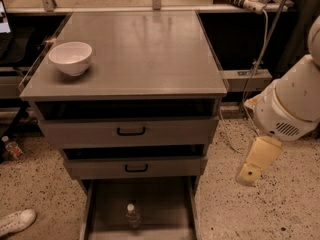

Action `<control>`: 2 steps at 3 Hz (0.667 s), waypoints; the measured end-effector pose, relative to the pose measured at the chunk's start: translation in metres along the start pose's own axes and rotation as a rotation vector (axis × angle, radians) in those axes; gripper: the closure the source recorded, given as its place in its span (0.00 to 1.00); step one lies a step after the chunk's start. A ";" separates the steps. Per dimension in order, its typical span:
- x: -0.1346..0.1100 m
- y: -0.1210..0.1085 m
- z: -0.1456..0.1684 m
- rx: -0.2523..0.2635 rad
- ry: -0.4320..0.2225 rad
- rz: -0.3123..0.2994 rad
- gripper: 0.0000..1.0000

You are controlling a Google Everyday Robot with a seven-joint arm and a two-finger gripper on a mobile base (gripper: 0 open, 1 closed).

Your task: Pick water bottle from bottom drawer and place on counter

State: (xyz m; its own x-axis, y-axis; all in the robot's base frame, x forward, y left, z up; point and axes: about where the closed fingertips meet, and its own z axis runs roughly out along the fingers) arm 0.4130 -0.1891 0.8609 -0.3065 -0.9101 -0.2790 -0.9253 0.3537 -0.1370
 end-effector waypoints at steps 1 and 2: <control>0.000 0.000 0.000 0.000 0.000 0.000 0.00; 0.001 0.009 0.038 -0.022 -0.032 0.019 0.00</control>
Offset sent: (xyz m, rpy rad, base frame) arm -0.0004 0.0384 -0.1425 0.1567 0.0536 -0.0310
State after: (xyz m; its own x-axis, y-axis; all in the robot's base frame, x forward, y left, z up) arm 0.4125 -0.1785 0.8233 -0.3173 -0.8956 -0.3117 -0.9241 0.3658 -0.1103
